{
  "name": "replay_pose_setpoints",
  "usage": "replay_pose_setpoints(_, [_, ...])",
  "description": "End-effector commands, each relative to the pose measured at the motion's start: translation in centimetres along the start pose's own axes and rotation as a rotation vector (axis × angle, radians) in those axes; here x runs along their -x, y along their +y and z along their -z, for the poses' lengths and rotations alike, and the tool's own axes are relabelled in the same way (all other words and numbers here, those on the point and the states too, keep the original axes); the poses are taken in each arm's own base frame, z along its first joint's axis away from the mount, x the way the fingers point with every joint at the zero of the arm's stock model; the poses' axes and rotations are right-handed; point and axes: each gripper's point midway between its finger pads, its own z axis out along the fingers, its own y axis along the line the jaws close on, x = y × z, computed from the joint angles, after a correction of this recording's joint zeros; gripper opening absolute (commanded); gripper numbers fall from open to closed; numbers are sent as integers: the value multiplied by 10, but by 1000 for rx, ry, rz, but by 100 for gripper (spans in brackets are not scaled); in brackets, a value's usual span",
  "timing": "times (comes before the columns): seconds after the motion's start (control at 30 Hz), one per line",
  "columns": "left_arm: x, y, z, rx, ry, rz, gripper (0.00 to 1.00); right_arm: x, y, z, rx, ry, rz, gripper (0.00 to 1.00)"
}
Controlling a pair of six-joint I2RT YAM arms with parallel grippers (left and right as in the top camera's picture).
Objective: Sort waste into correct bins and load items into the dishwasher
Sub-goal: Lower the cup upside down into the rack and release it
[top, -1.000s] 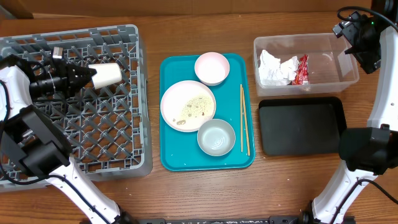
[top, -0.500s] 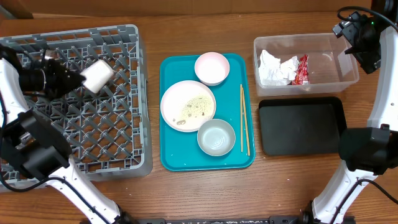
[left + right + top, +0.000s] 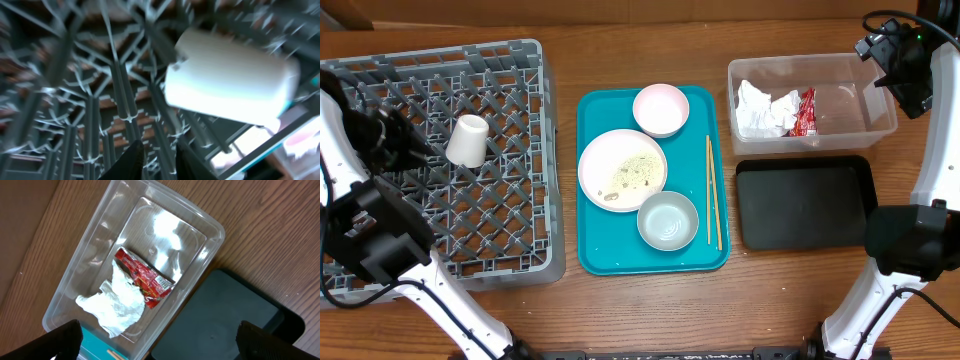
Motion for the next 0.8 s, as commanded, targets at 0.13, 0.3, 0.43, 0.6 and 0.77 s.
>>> replay_pose_setpoints(0.13, [-20,-54,76,-13,-243,-182,29,3,-1,3,0,-15,-7,100])
replay_pose_setpoints(0.3, [-39,-100,68,47,-281,-394,8,3,-1,3,1,-15,-7,100])
replay_pose_setpoints(0.43, [-33,-119,41,188,-327,-391,4,3,-1,3,1,-15,-7,100])
replay_pose_setpoints(0.6, [-14,-106,13,448,-397,-295,4,3,-1,3,0,-15,-7,100])
replay_pose_setpoints(0.77, [-1,-93,-12,520,-361,-273,4,3,-1,3,1,-15,-7,100])
